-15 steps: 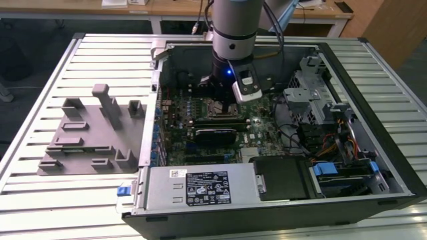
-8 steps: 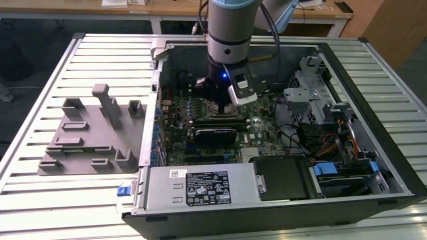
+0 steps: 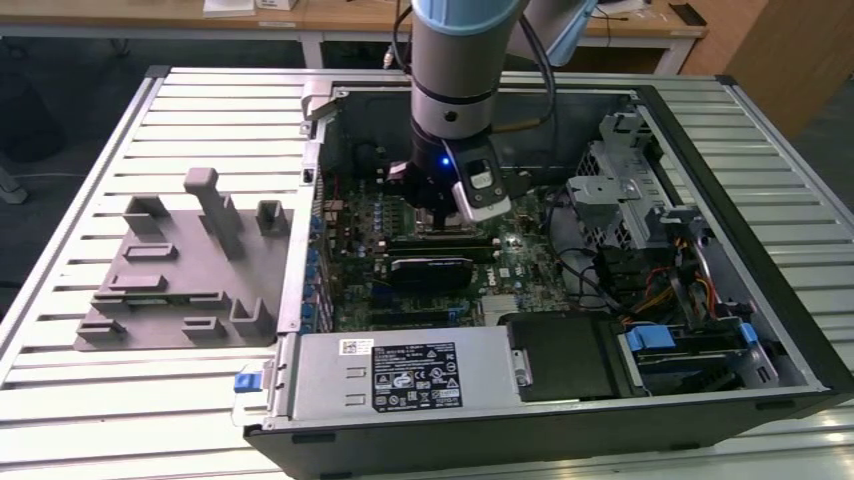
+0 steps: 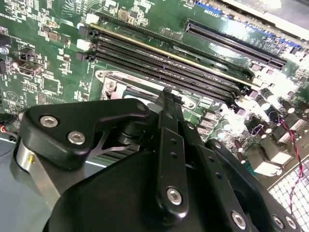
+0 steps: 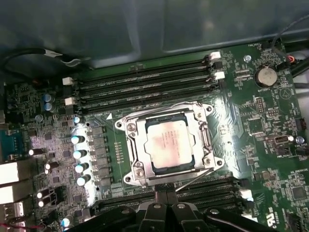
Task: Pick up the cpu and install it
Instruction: 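Install the second cpu locking lever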
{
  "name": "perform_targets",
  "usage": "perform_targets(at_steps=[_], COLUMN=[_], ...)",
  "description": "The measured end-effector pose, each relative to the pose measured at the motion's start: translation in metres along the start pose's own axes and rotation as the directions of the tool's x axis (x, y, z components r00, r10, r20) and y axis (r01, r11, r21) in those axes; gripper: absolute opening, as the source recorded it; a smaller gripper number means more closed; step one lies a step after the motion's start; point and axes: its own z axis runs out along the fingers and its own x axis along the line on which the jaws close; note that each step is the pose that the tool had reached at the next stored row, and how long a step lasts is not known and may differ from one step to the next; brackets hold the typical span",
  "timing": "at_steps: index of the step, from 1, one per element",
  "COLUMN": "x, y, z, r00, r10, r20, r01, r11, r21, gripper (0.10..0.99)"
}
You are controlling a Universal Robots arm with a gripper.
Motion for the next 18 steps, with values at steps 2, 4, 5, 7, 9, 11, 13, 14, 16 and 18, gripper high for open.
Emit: perform_targets(at_steps=[2,4,5,7,9,11,13,14,16,18], x=[0.0003,0.0007,0.0008,0.001,0.0012,0.0014,0.0015,0.0016,0.0019,0.0022], y=[-0.0017,-0.0035,-0.0044,-0.0061,-0.0076,-0.0093,-0.0116,-0.013,-0.0155,-0.0177], z=[0.0014,0.0027,0.0033,0.004,0.0048,0.0056,0.0061,0.0063,0.0066,0.0067], r00=[1.0,1.0,1.0,0.9999,0.9999,0.9998,0.9998,0.9997,0.9997,0.9996], r10=[-0.002,-0.003,-0.004,-0.007,-0.01,-0.013,-0.016,-0.017,-0.018,-0.02], r20=[-0.0025,-0.0052,-0.0066,-0.0092,-0.0116,-0.0136,-0.0153,-0.0161,-0.0175,-0.0194], r01=[0.002,0.003,0.004,0.006,0.009,0.012,0.014,0.015,0.017,0.019], r11=[0.9999,0.9997,0.9995,0.999,0.9984,0.9978,0.9972,0.9969,0.9963,0.9954], r21=[-0.012,-0.026,-0.033,-0.044,-0.056,-0.065,-0.073,-0.077,-0.084,-0.094], gripper=[0.106,0.106,0.106,0.106,0.106,0.106,0.106,0.106,0.106,0.106])
